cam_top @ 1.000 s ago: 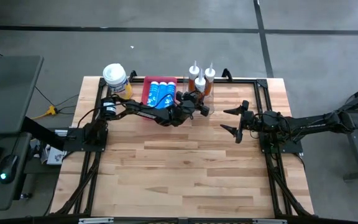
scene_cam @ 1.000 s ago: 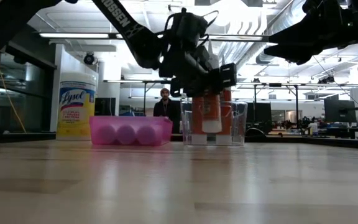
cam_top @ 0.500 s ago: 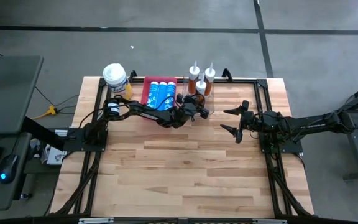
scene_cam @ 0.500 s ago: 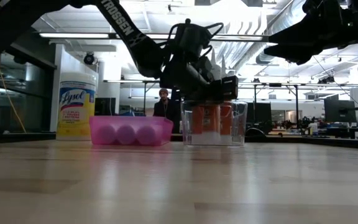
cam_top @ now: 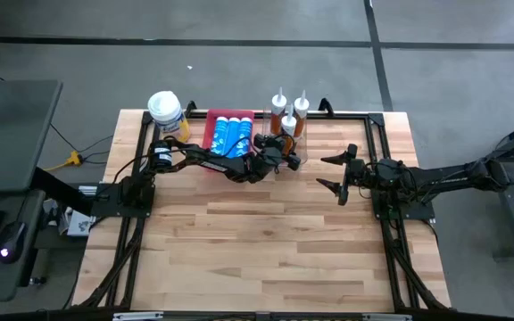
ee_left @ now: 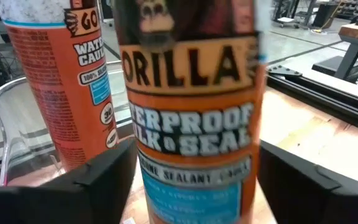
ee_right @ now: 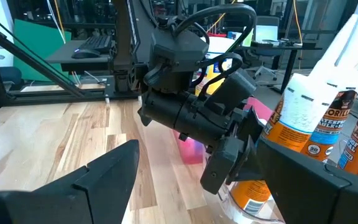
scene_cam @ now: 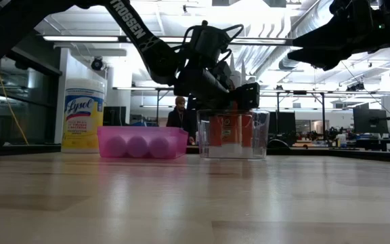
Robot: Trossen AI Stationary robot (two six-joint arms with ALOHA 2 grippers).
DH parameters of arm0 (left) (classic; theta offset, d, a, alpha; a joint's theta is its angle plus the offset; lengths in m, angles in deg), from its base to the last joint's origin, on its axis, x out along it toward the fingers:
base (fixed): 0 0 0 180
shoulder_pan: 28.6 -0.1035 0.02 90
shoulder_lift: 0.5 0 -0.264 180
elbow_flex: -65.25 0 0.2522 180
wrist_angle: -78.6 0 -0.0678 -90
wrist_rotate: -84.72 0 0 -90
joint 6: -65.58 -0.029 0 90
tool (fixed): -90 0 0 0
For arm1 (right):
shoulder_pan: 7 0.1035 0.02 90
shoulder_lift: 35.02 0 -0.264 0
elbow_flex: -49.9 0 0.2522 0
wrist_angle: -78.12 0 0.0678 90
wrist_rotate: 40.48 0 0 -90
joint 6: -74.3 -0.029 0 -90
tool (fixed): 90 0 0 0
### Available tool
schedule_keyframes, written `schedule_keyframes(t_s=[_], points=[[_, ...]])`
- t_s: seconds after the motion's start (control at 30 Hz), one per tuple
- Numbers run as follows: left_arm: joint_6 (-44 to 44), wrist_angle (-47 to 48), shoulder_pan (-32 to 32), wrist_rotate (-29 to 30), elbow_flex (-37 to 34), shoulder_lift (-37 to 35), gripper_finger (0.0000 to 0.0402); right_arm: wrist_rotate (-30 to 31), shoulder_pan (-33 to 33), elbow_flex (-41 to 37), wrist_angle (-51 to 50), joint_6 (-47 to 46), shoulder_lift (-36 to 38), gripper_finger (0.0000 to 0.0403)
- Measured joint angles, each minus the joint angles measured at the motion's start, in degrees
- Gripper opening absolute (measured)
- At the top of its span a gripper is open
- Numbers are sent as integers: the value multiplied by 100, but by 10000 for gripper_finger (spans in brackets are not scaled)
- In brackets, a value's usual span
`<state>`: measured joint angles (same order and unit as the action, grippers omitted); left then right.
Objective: Sort silicone sealant tubes
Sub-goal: Return to Home Position
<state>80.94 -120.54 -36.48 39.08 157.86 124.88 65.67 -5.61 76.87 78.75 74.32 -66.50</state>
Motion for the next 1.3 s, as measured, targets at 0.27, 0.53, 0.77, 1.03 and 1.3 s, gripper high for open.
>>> schedule_keyframes(t_s=[0.27,0.53,0.77,1.03,1.3], points=[[-43,43,34,-7,0,-2,341,0,0,0,0,0,1,321],[-69,37,123,45,0,-2,343,0,0,0,0,0,0,321],[-97,39,190,76,0,-2,343,0,-1,0,0,1,0,321],[-790,-131,236,177,0,-4,343,0,-1,0,0,0,-1,321],[-1244,-462,358,247,55,-7,343,0,0,0,0,0,-1,321]])
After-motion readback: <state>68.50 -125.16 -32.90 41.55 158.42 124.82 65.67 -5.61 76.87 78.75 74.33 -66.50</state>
